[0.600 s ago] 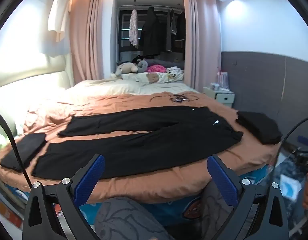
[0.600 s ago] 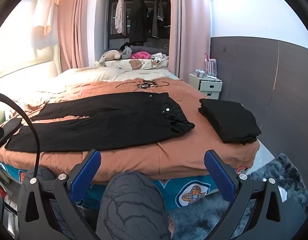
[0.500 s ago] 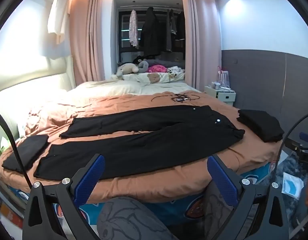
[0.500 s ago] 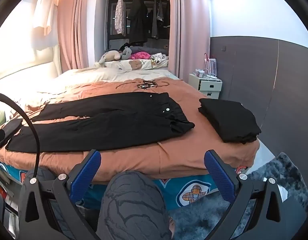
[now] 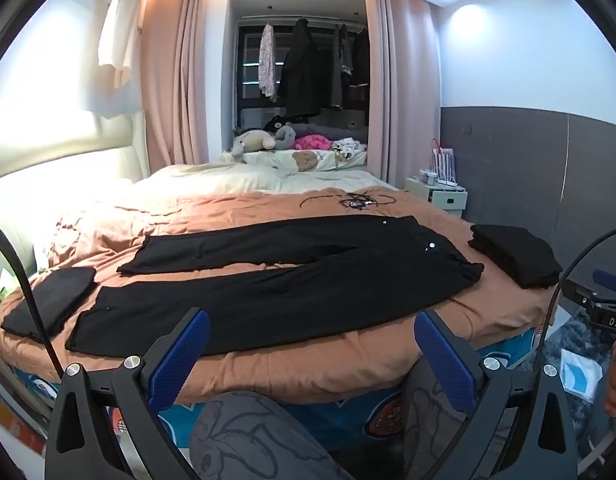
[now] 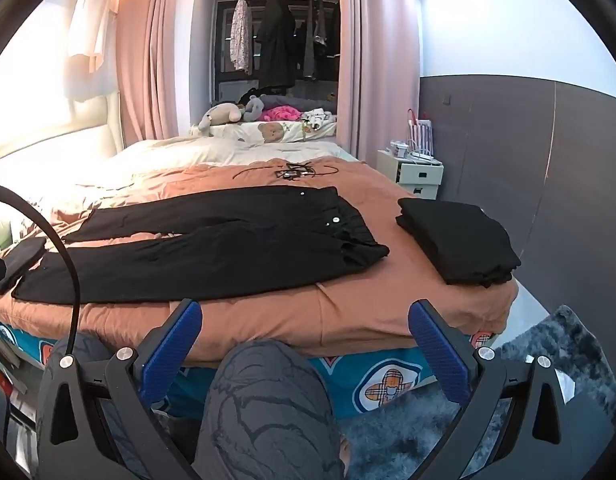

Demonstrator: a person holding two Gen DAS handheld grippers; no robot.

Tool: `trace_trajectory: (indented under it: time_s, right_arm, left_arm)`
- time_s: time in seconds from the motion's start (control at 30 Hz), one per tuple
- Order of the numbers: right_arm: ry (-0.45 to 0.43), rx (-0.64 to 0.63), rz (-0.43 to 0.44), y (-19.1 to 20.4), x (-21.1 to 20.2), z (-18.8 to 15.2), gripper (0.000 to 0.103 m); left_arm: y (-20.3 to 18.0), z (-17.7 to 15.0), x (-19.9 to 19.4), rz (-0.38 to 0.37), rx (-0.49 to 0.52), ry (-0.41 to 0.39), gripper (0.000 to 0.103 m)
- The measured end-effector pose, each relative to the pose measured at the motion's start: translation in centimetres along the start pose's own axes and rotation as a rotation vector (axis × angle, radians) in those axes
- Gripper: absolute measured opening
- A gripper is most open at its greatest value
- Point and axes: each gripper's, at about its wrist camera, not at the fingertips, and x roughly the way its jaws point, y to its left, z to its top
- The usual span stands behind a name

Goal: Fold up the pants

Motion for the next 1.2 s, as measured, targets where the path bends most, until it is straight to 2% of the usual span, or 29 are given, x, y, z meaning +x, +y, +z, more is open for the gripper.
trace_trajectory:
  time_s: [1.2]
  right_arm:
    - [-0.005, 0.014, 0.009, -0.1, -0.3, -0.2, 0.103]
  left_arm:
    - [0.6, -0.7, -1.6, -0.002, -0.013, -0.013, 0.103]
